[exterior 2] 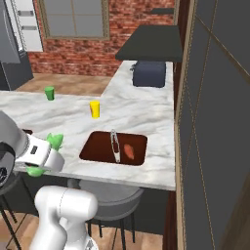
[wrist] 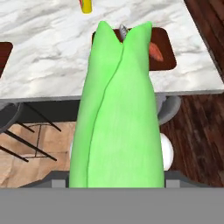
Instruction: Gather the sweet potato and corn from the fridge and place them on a tray on the dining counter. Then gather the fish and steak from the fridge and place them on the other tray.
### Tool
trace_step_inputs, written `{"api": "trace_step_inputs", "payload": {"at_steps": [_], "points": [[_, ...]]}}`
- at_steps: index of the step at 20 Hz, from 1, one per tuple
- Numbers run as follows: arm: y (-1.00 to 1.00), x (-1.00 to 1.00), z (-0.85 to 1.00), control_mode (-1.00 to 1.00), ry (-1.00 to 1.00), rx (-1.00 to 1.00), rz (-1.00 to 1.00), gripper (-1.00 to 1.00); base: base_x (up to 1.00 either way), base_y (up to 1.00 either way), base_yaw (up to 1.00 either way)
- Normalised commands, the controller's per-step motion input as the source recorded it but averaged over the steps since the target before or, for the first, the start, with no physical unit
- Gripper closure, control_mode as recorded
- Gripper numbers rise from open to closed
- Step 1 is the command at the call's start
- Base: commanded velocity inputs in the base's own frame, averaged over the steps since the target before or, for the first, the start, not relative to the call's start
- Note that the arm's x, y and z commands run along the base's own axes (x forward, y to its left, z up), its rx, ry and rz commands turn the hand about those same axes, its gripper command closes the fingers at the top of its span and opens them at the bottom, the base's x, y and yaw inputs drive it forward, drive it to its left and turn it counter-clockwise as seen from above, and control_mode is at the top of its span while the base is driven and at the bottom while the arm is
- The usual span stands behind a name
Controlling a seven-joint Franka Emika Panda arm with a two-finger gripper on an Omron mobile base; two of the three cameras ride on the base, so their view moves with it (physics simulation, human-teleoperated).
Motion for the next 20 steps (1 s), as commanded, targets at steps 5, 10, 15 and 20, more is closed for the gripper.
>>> {"api": "trace_step_inputs", "payload": {"at_steps": [5,10,15,20], "points": [[-0.19,1.0,-0.01,-1.0,0.1,0.02,0.18,1.0,0.0,0.0,0.0],[-0.01,1.0,-0.22,-1.0,0.18,-0.01,0.01,1.0,0.0,0.0,0.0],[0.17,0.95,-0.42,-1.0,0.18,-0.06,-0.01,1.0,0.0,0.0,0.0],[0.11,0.8,-0.56,-1.0,0.04,-0.07,0.0,1.0,0.0,0.0,0.0]]}}
